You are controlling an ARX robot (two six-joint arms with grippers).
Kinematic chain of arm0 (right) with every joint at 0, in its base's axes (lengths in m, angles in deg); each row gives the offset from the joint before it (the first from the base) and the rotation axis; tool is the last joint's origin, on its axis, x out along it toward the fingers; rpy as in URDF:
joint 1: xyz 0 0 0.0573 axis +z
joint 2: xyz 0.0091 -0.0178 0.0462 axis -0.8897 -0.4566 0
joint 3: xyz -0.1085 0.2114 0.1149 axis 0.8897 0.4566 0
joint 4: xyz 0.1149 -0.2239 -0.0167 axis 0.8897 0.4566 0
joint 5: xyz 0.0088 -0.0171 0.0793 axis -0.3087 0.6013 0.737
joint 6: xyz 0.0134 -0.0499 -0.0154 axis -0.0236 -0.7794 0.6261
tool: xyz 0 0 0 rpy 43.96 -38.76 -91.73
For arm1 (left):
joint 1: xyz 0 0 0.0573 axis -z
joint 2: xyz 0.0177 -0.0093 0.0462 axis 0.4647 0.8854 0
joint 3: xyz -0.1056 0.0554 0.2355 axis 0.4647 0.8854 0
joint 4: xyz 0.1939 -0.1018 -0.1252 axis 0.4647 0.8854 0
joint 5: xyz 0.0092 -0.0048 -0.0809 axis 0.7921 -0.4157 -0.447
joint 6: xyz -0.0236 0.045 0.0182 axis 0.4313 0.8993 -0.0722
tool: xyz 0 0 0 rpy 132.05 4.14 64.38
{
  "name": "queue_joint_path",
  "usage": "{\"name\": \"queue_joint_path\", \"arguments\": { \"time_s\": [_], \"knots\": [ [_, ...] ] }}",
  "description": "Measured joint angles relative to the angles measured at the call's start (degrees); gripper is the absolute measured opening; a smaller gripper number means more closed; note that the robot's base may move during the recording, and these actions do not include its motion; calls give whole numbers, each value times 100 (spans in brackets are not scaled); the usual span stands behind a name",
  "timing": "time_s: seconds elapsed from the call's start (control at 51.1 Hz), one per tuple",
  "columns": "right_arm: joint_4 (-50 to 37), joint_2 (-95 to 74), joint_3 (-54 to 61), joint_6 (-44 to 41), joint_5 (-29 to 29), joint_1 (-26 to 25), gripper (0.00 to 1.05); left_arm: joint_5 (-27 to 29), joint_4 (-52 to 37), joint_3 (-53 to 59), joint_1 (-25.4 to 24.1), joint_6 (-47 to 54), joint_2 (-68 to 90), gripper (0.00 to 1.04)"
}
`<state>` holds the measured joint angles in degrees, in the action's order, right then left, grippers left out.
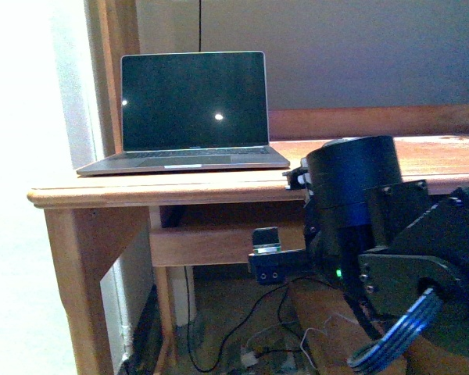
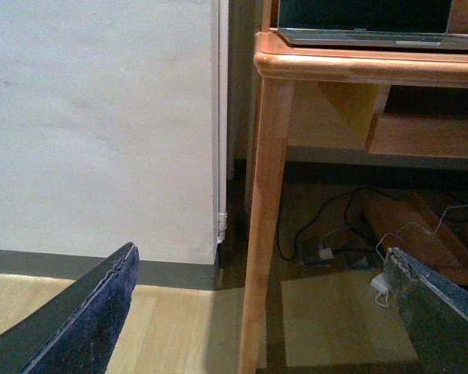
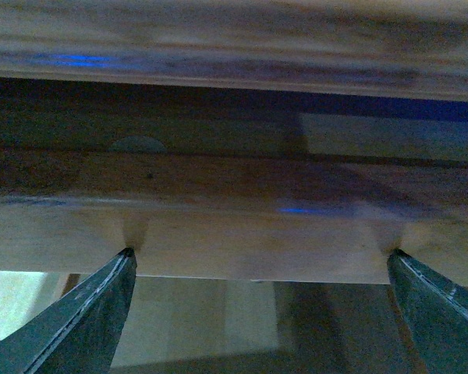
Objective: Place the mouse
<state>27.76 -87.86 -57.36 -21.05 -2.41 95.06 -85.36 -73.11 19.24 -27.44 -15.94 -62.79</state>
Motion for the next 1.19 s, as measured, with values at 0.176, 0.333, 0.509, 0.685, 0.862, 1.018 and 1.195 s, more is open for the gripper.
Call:
{"name": "queue_joint_path", "arguments": {
  "time_s": [0.176, 0.333, 0.509, 0.685, 0.862, 1.018, 1.195],
  "knots": [
    [153, -181, -247, 92, -131, 120, 97, 0, 0, 0, 0, 0, 0, 97],
    [133, -52, -160, 299, 101, 52, 97, 0, 0, 0, 0, 0, 0, 97],
    [0, 706, 549, 435, 697, -192, 97, 0, 0, 0, 0, 0, 0, 97],
    [101, 2315, 1816, 570, 1102, -415, 97, 0, 0, 0, 0, 0, 0, 97],
    [850, 4262, 3185, 909, 1578, -629, 97, -2, 0, 0, 0, 0, 0, 97],
    [2002, 6660, 4350, 1285, 1784, -793, 97, 0, 0, 0, 0, 0, 0, 97],
    [4024, 9554, 5132, 1574, 1860, -872, 97, -2, 0, 0, 0, 0, 0, 97]
  ]
}}
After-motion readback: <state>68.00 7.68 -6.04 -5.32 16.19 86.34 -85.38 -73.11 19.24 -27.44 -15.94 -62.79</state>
